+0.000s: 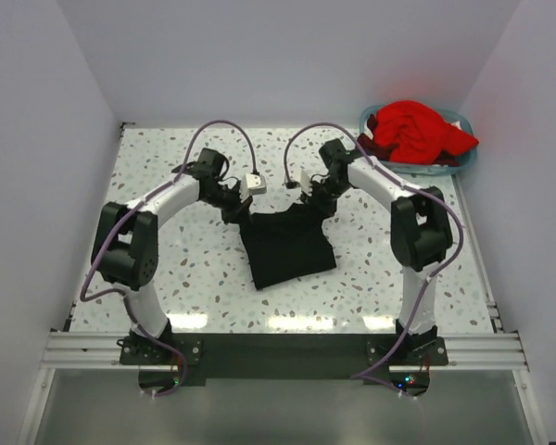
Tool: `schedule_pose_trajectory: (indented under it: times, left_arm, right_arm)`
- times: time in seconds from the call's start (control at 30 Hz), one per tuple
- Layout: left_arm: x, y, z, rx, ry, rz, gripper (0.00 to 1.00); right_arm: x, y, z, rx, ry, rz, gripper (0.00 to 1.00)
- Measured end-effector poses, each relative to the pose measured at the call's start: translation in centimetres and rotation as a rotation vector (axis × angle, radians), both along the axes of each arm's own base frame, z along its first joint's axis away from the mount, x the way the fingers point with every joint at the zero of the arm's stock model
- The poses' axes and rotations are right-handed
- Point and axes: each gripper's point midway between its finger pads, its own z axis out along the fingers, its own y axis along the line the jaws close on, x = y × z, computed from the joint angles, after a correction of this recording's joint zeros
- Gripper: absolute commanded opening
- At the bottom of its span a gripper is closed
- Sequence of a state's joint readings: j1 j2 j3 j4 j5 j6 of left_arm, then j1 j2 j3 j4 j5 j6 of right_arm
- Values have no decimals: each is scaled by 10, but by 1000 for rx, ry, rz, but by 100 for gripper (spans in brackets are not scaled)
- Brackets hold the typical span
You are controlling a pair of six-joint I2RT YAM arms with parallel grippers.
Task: Fold and stack the t-shirts
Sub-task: Fold the tshirt
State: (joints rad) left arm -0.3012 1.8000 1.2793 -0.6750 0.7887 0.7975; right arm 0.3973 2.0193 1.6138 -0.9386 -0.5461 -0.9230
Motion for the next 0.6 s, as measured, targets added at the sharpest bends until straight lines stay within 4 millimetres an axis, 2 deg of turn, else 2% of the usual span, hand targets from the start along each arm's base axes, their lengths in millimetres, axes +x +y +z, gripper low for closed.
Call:
schedule_pose_trajectory:
  times: [0.1, 0.2, 0.33, 0.43, 0.5, 0.53, 0.6]
  left_arm:
    - [11, 2, -22, 29, 16, 22, 0]
    - [11, 5, -41, 54, 38, 25, 0]
    - [-9, 11, -58, 72, 68, 10, 0]
    - [-32, 16, -60, 66, 86, -17, 0]
    - [-45, 17, -52, 57, 83, -41, 4]
    - [-51, 17, -47, 50, 74, -50, 9]
    - [-60, 19, -35, 38, 58, -69, 26]
  right_arm:
    - [3, 3, -22, -16, 60, -30, 0]
    - [1, 5, -38, -23, 120, -70, 0]
    - [-15, 11, -41, -2, 187, -126, 0]
    - [-48, 14, -41, 6, 248, -143, 0]
    - [-81, 16, -37, -3, 305, -141, 14]
    - [-96, 17, -33, -8, 333, -138, 29]
    - [-117, 22, -23, -8, 383, -132, 41]
